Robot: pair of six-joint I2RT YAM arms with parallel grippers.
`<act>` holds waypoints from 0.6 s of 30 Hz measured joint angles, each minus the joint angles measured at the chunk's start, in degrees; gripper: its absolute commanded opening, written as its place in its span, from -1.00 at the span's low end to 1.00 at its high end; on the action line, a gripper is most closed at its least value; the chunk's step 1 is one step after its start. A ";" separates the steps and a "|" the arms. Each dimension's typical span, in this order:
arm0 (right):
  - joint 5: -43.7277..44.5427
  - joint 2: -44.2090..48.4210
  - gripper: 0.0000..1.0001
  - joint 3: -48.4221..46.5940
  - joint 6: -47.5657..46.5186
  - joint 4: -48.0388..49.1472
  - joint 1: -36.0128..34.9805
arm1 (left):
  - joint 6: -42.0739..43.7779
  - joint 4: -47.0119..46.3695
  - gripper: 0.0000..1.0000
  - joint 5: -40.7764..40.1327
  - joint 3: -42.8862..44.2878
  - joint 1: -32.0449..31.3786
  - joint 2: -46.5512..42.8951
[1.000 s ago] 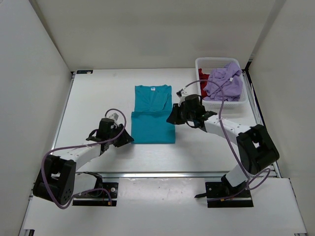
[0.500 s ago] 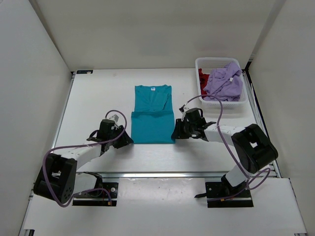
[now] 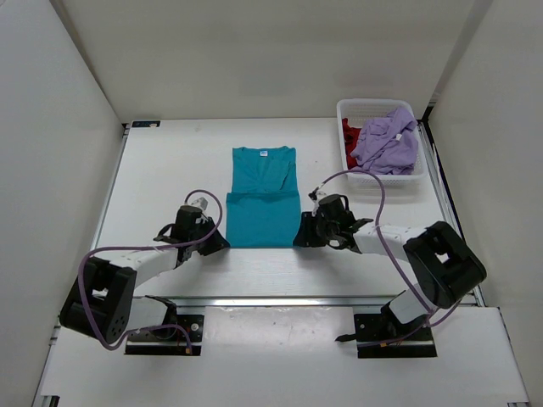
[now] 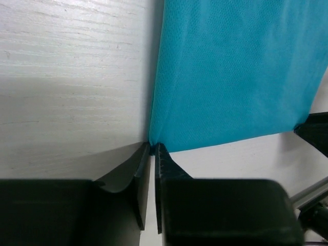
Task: Fold and stack the t-shirts
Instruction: Grab one side of the 2/3 rectangular tshirt with both arms
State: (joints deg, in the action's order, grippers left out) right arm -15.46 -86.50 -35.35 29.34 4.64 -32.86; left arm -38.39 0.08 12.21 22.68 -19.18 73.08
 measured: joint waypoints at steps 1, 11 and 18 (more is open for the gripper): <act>-0.52 -0.42 -0.63 0.00 0.26 0.61 -0.35 | -0.09 0.00 -0.68 -0.15 0.00 -0.09 0.04; -1.22 1.20 -1.00 2.95 2.71 1.97 -1.90 | 0.61 4.52 -1.00 -2.23 1.38 -2.71 -2.01; 3.69 16.68 -0.99 9.11 7.04 -5.53 -13.46 | 2.36 18.53 -1.00 -2.58 0.83 -5.60 -20.15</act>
State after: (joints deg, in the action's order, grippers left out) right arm -11.77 -69.82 -26.24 36.38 -0.89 -46.33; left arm -36.03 18.61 9.63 23.51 -24.77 52.93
